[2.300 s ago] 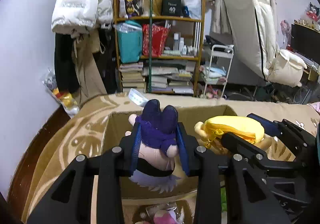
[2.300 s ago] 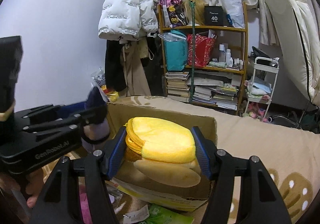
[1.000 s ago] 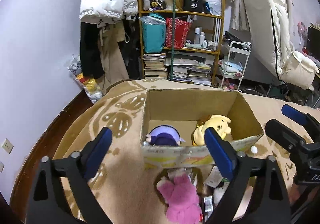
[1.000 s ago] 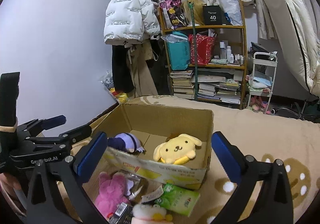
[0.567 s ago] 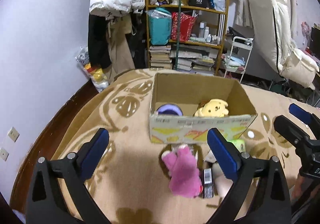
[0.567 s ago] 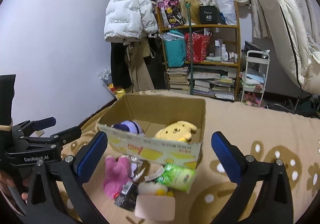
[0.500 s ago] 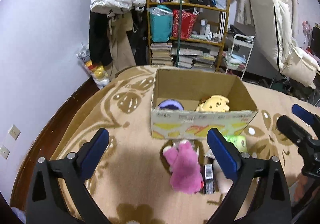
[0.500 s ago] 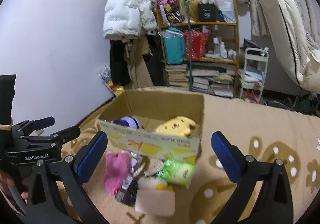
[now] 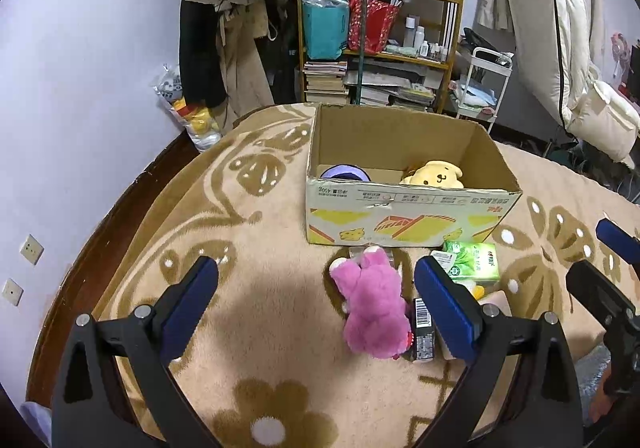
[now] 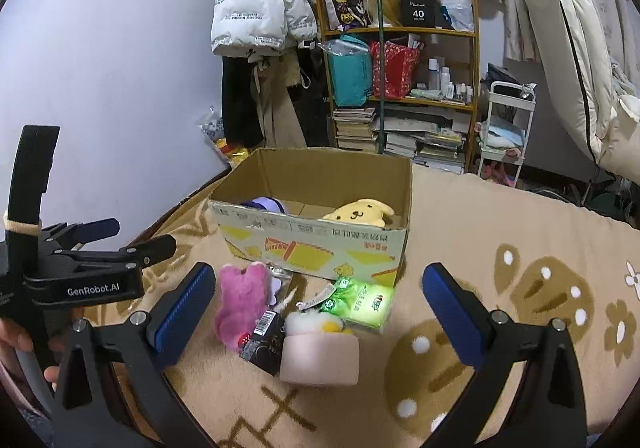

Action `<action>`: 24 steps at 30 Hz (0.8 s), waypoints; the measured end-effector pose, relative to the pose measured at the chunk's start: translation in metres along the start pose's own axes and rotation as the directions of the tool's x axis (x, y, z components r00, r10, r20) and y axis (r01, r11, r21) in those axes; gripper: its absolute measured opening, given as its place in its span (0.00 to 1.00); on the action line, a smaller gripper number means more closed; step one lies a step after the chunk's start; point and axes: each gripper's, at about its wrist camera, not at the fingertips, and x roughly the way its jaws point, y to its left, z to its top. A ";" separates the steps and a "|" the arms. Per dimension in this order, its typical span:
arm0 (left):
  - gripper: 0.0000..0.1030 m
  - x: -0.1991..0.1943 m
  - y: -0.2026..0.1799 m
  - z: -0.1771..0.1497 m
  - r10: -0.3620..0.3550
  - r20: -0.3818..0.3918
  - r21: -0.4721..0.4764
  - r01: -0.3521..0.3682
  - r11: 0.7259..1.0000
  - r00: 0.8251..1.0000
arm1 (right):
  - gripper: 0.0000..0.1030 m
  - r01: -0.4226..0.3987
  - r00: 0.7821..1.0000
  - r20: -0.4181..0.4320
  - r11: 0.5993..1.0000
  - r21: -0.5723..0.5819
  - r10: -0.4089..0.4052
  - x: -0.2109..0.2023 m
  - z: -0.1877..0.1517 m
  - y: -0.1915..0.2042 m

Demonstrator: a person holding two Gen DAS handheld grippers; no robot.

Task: Organize soft objects
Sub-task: 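Move both grippers back down to the pink bear and pink cup plush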

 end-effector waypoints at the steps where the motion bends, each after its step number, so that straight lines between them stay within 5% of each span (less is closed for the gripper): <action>1: 0.95 0.001 0.000 0.000 0.001 -0.004 0.000 -0.001 1.000 1.000 | 1.00 0.001 1.000 -0.004 1.000 0.001 -0.001 0.001 -0.001 0.000; 14: 0.95 0.018 -0.002 -0.002 -0.005 -0.055 0.015 0.006 1.000 0.998 | 1.00 0.044 0.997 -0.069 0.999 0.023 -0.042 0.019 -0.009 -0.008; 24: 0.95 0.051 -0.006 -0.008 -0.014 -0.171 0.031 0.020 0.999 0.985 | 1.00 0.107 0.980 -0.167 0.994 0.015 -0.103 0.045 -0.018 -0.012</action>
